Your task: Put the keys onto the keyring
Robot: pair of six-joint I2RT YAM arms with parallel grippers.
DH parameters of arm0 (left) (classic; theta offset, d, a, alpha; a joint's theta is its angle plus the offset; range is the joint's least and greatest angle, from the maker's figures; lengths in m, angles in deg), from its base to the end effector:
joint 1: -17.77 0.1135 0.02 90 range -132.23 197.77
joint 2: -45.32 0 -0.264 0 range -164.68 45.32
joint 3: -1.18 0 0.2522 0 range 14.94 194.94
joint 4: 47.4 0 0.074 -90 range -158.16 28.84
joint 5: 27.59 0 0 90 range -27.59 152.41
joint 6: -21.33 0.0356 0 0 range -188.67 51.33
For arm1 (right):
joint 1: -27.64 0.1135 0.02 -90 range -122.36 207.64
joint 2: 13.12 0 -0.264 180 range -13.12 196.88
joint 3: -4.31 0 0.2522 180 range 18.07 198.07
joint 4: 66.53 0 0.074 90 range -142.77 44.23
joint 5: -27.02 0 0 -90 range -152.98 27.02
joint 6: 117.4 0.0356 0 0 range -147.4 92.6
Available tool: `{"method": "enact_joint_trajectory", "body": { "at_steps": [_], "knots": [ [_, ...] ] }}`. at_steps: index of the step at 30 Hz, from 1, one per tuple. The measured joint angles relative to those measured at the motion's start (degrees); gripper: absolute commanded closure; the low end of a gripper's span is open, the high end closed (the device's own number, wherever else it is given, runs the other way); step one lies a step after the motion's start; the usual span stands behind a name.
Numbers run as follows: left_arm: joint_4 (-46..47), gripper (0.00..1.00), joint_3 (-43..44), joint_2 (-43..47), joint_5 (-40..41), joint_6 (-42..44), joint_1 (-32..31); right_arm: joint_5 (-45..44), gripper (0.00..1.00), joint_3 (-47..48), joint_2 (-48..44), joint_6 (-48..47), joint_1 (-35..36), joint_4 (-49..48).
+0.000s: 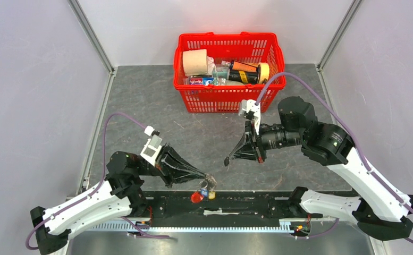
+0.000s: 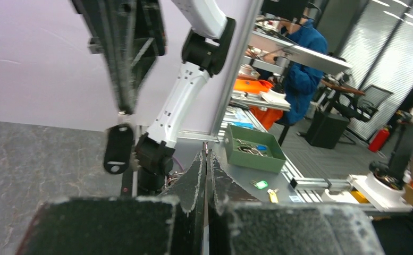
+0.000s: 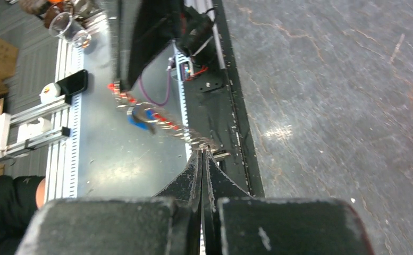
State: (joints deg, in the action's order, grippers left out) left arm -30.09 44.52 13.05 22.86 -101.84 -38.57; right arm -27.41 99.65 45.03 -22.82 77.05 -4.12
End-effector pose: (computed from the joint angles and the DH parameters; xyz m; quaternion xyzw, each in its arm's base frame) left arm 0.0551 -0.1237 0.3511 0.3815 0.4138 -0.6921 0.4519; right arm 0.0980 0.1462 0.4463 -0.4579 0.6809 0.4614 0.3374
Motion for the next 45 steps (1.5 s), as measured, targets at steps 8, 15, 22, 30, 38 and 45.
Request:
{"method": "enact_joint_trajectory", "body": {
  "at_steps": [8,15,22,30,38,45],
  "knots": [
    [-4.1,0.98,0.1,0.1,8.9,2.4,0.0,7.7,1.00,1.5,1.5,-0.1,0.0,0.0],
    [-5.6,0.98,0.1,0.0,12.9,3.7,0.0,11.1,1.00,2.8,5.0,1.4,0.2,-1.8],
    [-7.2,0.98,0.5,0.7,15.7,4.4,0.0,12.4,1.00,2.8,6.7,5.6,0.4,-6.2],
    [-8.2,0.98,0.6,1.2,16.7,4.5,0.0,12.4,1.00,3.8,8.6,8.6,1.9,-9.6],
    [-8.7,0.98,0.6,1.7,16.8,4.5,0.0,11.0,1.00,4.0,10.3,9.2,2.6,-10.5],
    [-8.7,0.98,0.6,2.1,16.8,4.5,0.0,9.3,1.00,4.0,10.6,9.2,2.9,-10.4]
  ]
}}
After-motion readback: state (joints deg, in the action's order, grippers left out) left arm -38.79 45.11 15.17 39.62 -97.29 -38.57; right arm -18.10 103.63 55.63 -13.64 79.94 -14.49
